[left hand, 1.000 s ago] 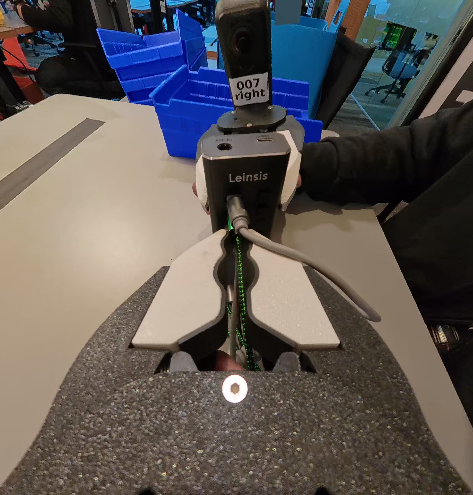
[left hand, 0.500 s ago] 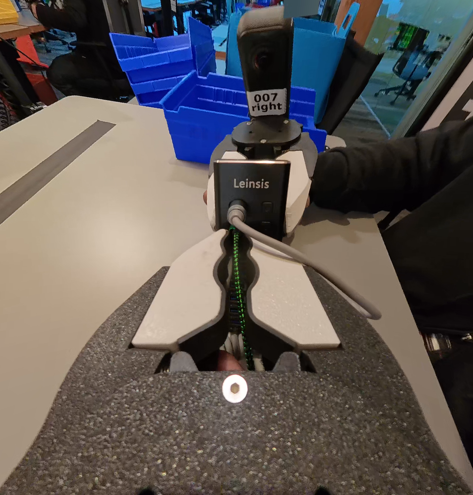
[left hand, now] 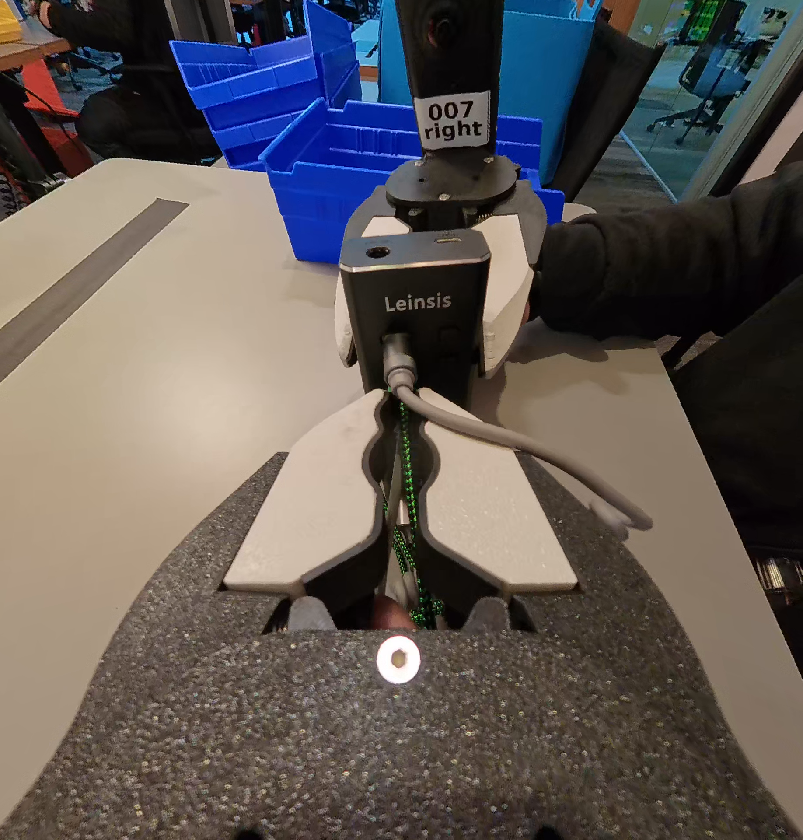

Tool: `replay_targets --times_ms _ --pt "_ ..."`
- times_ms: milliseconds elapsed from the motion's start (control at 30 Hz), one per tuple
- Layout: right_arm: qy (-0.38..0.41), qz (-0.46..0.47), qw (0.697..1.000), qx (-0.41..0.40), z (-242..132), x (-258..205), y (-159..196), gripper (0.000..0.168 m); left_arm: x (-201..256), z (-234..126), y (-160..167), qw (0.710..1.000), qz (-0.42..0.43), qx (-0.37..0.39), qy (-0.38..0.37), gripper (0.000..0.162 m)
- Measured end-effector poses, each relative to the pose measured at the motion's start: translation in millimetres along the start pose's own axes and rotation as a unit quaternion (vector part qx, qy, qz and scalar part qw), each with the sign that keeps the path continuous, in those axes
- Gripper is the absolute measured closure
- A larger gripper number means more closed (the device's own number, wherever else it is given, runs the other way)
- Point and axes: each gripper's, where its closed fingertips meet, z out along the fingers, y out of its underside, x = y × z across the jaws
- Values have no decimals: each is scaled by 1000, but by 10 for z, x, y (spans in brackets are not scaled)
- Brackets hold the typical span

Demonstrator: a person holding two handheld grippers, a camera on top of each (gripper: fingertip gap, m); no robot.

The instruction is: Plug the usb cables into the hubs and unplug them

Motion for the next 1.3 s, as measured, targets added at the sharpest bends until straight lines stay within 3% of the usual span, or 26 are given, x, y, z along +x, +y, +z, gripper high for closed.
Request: replay_targets --times_ms 533,800,1100,1300 --pt "7 -25 999 -32 56 55 -14 113 -69 -43 10 1000 24 -15 8 155" --pt "33 -53 998 -3 28 370 -386 113 -438 -107 -307 998 56 26 -16 154" --pt "56 -36 997 -43 87 683 -126 113 -717 1 -39 999 28 -3 -27 153" --pt "51 -25 998 -25 74 671 -90 112 -815 -124 -3 999 12 9 -37 128"
